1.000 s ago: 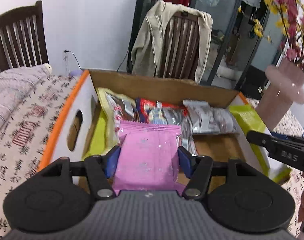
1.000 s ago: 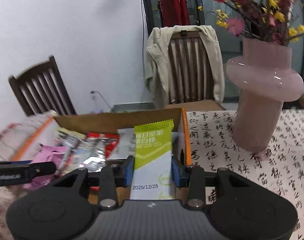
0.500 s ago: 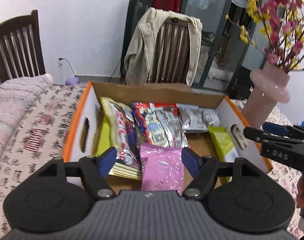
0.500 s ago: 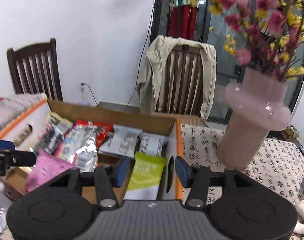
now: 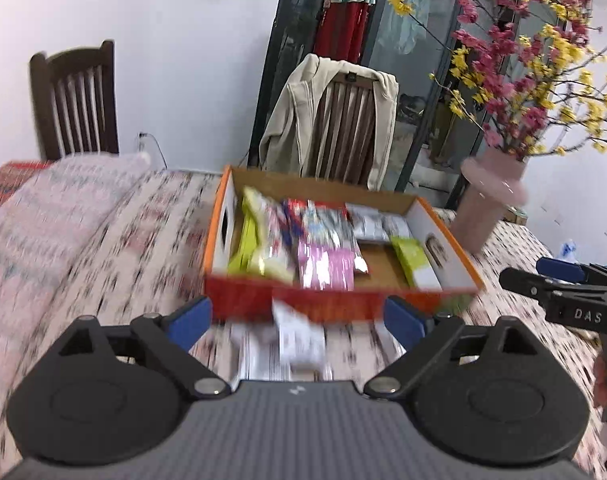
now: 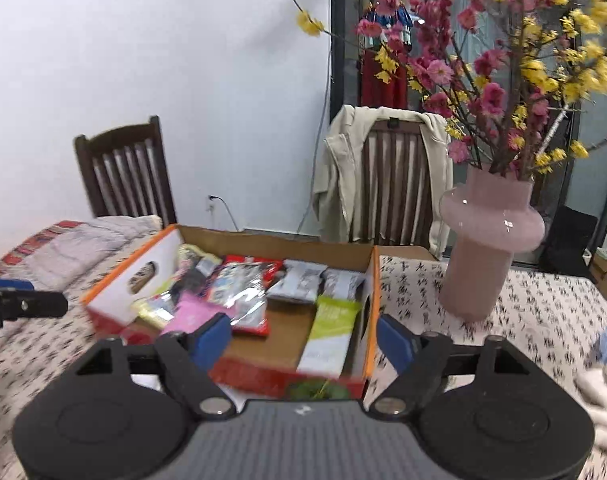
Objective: Organize snacks
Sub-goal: 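Carry both snacks into the red box and open both tools, then move both tools back over the remaining snacks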
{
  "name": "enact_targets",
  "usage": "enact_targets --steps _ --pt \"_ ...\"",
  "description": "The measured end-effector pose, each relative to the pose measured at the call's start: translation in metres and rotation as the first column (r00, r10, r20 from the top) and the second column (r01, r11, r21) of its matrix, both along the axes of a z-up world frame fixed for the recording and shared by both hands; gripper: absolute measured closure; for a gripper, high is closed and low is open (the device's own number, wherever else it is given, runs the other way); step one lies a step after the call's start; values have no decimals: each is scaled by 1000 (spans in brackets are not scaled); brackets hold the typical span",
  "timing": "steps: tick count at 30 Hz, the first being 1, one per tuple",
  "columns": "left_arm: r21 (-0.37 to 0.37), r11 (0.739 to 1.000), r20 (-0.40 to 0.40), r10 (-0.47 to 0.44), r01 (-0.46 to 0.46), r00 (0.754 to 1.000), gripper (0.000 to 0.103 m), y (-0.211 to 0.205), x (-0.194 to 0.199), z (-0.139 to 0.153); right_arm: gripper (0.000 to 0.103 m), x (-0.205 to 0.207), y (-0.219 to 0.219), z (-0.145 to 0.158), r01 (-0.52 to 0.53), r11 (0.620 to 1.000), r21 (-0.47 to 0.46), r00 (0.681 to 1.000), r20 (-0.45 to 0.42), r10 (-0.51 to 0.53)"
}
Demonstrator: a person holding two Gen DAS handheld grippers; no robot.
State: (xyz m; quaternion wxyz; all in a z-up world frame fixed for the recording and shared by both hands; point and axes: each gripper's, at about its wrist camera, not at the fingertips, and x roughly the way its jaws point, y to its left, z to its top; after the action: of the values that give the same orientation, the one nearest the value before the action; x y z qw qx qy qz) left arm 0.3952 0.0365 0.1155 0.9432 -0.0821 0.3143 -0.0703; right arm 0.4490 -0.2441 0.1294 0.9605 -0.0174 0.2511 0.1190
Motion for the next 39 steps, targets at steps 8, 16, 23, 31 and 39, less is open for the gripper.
enact_targets --steps 8,16,23,31,39 --pt "90 995 98 20 -29 995 1 -2 -130 -18 10 -99 -6 -30 -41 999 12 999 18 40" --pt "45 997 93 66 -70 993 0 -5 -224 -42 4 -213 -1 -68 -87 993 77 996 28 85" --pt "25 998 40 55 -56 998 0 -15 -276 -72 2 -290 7 -102 -129 990 63 991 -13 130" --pt "-11 1000 19 -20 20 1000 0 -35 -281 -80 2 -335 -2 -93 -154 987 49 988 27 153" --pt "-14 996 7 -92 92 996 1 -61 -248 -79 2 -319 -19 -94 -92 994 61 996 13 91"
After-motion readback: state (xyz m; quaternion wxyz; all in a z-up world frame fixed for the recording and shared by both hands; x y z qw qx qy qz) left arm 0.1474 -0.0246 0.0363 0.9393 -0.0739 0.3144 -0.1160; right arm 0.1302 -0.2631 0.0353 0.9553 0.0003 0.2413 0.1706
